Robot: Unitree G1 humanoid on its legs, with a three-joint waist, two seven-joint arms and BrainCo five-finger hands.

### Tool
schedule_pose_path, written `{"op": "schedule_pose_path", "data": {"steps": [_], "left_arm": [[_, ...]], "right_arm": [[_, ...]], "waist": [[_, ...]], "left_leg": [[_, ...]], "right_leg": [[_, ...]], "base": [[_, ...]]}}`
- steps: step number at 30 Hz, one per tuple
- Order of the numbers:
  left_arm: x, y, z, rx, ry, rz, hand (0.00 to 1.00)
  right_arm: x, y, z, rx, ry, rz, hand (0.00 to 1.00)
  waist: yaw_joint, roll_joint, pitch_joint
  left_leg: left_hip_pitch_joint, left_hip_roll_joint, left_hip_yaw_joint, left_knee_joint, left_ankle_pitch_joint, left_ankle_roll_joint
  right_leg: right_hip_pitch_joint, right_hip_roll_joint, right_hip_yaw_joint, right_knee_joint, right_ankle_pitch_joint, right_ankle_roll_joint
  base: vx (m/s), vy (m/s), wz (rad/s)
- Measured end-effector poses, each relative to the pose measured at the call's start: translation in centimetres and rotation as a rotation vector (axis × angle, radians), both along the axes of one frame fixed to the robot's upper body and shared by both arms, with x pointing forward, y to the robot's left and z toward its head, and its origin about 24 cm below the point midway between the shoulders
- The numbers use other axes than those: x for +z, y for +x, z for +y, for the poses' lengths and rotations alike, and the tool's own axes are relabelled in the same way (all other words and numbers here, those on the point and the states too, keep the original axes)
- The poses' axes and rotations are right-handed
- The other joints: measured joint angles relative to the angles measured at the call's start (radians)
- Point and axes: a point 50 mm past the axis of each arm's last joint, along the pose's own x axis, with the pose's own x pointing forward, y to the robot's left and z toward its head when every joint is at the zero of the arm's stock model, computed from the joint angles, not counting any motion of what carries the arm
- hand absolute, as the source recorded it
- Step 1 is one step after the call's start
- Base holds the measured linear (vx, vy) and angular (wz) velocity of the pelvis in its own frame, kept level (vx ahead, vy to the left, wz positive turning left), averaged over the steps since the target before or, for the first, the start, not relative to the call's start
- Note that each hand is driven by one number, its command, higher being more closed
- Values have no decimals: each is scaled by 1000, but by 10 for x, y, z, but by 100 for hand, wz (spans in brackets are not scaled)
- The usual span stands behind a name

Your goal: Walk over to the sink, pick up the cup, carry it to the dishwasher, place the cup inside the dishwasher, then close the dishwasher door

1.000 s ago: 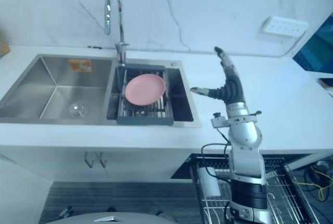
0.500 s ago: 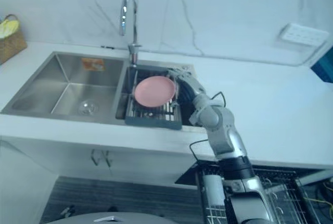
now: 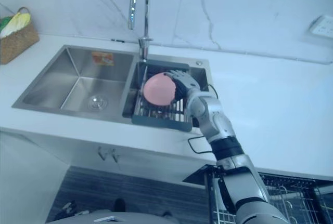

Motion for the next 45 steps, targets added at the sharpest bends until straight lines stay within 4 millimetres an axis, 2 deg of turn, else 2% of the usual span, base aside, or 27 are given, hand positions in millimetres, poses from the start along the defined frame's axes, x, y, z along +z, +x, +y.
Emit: {"op": "schedule_pose_path", "data": {"steps": [3,5,7,11,12,15,19,24,28,34,39,45], "left_arm": [[-1,1,-1,2,-6,12,0],[-1,3,-2,-5,-13,21,0],[-2,7,-5,-16,-21,21,0],[-4,3,-5,-10,-26,45,0],[-5,1,-6,-5,-29,60,0],[-6,0,-6,-1,-31,70,0],[-7,0,-6,20,-33,72,0],[-6,-1,-3,19,-20,74,0],[-6,0,-2,16,-16,73,0],[-5,1,-3,6,-16,68,0],[-5,2,-4,-5,-17,69,0],[-5,4,-6,-19,-18,63,0]], "right_arm": [[6,-1,-2,1,33,-22,0],[18,-5,-9,0,78,-70,0],[42,-20,-20,17,106,-172,0],[59,-41,-27,57,108,-256,0],[57,-44,-27,73,99,-254,0],[46,-51,-26,88,84,-226,0],[40,-52,-26,94,51,-214,0],[32,-54,-23,102,2,-195,0],[18,-49,-19,109,-17,-137,0],[-11,-40,-19,59,-13,-23,0],[-29,-35,-19,31,-41,50,0],[-36,-32,-25,-5,-62,77,0]], "waist": [[-13,1,1],[-23,0,2],[-27,-2,3],[-40,-4,3],[-51,-5,1],[-58,-9,-2],[-54,-12,-3],[-42,-30,-20],[-39,-37,-24],[-22,-34,-23],[-24,-25,-18],[-23,-17,-14]], "left_leg": [[0,1,3,0,1,1],[1,1,5,0,1,1],[5,5,19,0,1,0],[16,15,41,0,-17,-11],[20,19,49,0,-22,-9],[24,28,67,0,-26,-4],[23,40,113,0,-22,-8],[17,32,105,0,-15,-16],[23,18,86,0,-2,-4],[28,11,84,0,0,-12],[26,11,80,-1,-2,-15],[17,10,72,0,-3,-15]], "right_leg": [[-2,0,12,2,3,1],[-2,-1,13,5,3,1],[-4,-2,20,14,3,-3],[-3,1,42,29,0,-8],[-3,2,45,30,-1,-8],[-3,6,44,34,-1,-10],[-3,5,39,33,-2,-12],[4,1,12,32,-7,-6],[16,-10,-13,32,-13,3],[30,-17,-25,31,-17,9],[31,-17,-39,32,-21,11],[28,-17,-44,30,-22,10]], "base": [[0,0,0],[0,0,-2],[1,10,-9],[-37,6,-20],[-70,-2,-15],[-53,-2,-7],[-19,7,7],[35,18,12],[65,27,18],[5,20,11],[-18,8,2],[4,12,4]]}}
